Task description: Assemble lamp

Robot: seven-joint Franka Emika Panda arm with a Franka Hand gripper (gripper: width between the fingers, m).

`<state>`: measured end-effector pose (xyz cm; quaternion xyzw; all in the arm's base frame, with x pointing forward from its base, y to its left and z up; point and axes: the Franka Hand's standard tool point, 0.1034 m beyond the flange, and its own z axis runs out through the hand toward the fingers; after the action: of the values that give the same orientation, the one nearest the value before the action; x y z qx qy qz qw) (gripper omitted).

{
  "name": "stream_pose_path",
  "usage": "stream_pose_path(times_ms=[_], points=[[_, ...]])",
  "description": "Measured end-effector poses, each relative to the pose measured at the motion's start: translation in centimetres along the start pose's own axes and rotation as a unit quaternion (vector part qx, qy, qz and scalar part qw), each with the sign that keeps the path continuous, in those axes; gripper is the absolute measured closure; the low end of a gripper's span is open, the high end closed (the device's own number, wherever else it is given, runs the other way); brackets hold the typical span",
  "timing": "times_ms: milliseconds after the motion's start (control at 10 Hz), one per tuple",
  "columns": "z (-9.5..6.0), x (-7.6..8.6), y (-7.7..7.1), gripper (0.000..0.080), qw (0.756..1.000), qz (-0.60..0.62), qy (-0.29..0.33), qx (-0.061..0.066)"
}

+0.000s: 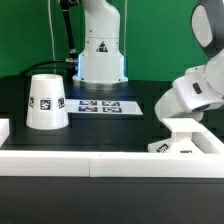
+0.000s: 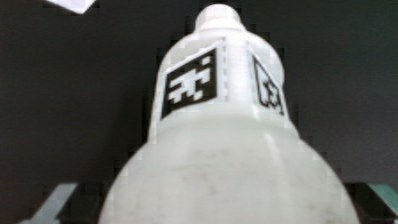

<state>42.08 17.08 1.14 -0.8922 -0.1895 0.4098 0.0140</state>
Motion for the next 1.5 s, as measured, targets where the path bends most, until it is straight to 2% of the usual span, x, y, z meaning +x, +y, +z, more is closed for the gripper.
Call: stream_pose_path(times_ms=[200, 400, 500, 800, 1000, 1100, 1300, 1400, 1500], points=[[0.0, 0.0, 0.2, 0.0222, 1.000, -0.007, 0.000, 0.002], [-0.7, -0.4, 1.1, 0.0222, 1.000, -0.022, 0.003, 0.009], [-1.5, -1.3, 1.5, 0.0222, 1.000, -0.025, -0.001, 0.013], [-6.3, -4.8, 3.9, 0.0220, 0.998, -0.042, -0.024, 0.036], [-8.2, -5.6, 5.7, 0.0220, 0.998, -0.037, -0.019, 0.049], [-8.2, -4.9, 5.8, 0.0220, 0.998, -0.036, 0.002, 0.044], [-8.2, -4.5, 5.9, 0.0220, 0.998, -0.035, 0.014, 0.043], [-9.0, -3.9, 6.5, 0.0220, 0.997, -0.031, 0.065, 0.034], [-10.2, -5.2, 7.3, 0.0220, 0.995, -0.036, 0.084, 0.031]])
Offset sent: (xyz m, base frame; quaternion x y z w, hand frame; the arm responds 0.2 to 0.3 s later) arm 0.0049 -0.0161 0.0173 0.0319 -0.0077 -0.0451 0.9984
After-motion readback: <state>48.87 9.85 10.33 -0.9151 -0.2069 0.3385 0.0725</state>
